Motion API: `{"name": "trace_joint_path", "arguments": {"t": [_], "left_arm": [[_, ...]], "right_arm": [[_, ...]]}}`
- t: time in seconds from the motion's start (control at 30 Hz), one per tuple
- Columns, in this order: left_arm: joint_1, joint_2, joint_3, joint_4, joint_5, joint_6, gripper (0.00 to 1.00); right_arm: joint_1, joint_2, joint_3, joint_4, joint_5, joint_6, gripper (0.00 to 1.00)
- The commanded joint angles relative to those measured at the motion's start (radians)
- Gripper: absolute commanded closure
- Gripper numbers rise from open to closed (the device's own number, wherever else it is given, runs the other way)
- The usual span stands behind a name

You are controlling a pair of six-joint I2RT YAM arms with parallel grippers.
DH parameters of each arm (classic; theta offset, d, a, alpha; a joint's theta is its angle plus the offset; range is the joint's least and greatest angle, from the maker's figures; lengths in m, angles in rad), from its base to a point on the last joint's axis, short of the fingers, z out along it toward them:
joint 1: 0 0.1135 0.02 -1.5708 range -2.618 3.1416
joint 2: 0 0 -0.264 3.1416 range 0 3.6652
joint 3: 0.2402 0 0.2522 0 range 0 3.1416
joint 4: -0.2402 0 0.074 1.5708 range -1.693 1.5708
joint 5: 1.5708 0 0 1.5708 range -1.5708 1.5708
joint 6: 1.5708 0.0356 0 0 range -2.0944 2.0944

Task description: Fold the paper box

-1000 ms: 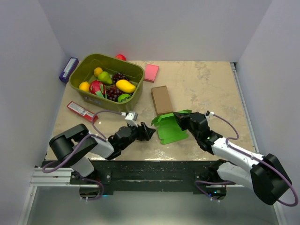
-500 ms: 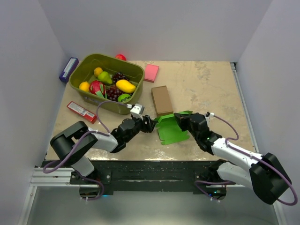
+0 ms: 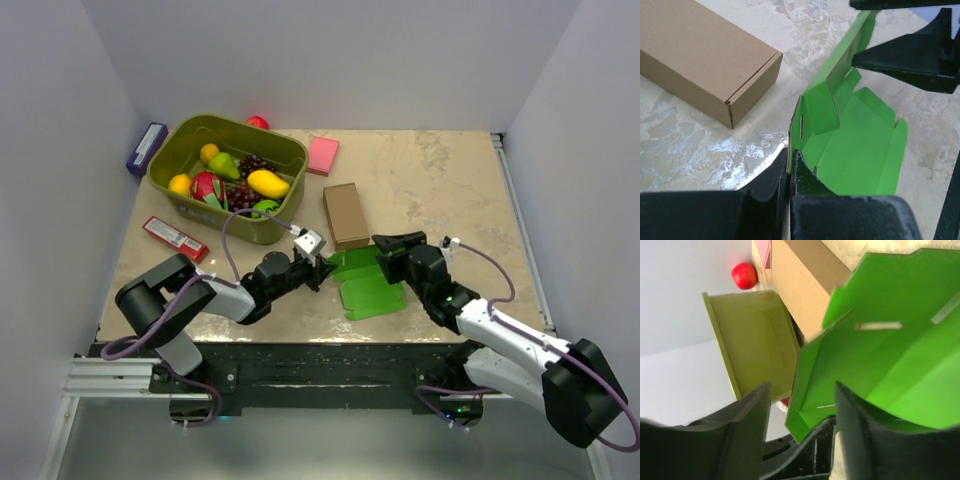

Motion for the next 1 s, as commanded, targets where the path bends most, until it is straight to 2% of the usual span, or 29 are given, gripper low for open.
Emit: {"name": "trace_joint_path", "arguments": {"t": [0.0, 0.03, 0.07, 0.1, 0.17, 0.23, 0.43, 0.67, 0.8, 0.97], "left_arm": [[0.005, -0.056, 0.020, -0.058, -0.066, 0.024, 1.00], [0.007, -0.065, 0.037, -0.145, -0.079, 0.010, 1.00], [0.016, -0.082, 0.048, -0.191, -0.106, -0.028, 1.00], [0.027, -0.088, 0.061, -0.240, -0.108, -0.052, 1.00], [0.073, -0.094, 0.098, -0.360, -0.046, -0.136, 1.00], [0.105, -0.094, 0.118, -0.411, 0.024, -0.196, 1.00], [0.162, -0.097, 0.141, -0.493, 0.162, -0.235, 1.00], [0.183, -0.108, 0.175, -0.566, 0.233, -0.247, 1.00], [0.189, -0.114, 0.174, -0.575, 0.260, -0.260, 1.00], [0.196, -0.131, 0.166, -0.584, 0.271, -0.260, 1.00]], "right_arm": [[0.005, -0.092, 0.041, -0.091, 0.074, -0.191, 0.23], [0.005, -0.130, 0.044, -0.094, 0.085, -0.236, 0.21], [0.005, -0.146, 0.058, -0.099, 0.098, -0.354, 0.20], [0.012, -0.154, 0.064, -0.088, 0.085, -0.419, 0.21], [0.032, -0.131, 0.099, -0.064, 0.070, -0.605, 0.24], [0.102, -0.074, 0.169, -0.100, 0.075, -0.764, 0.26], [0.337, 0.125, 0.271, -0.149, 0.173, -1.003, 0.29], [0.507, 0.397, 0.395, -0.222, 0.295, -1.090, 0.31], [0.554, 0.527, 0.449, -0.231, 0.360, -1.090, 0.37], [0.560, 0.593, 0.464, -0.228, 0.398, -1.068, 0.44]]}}
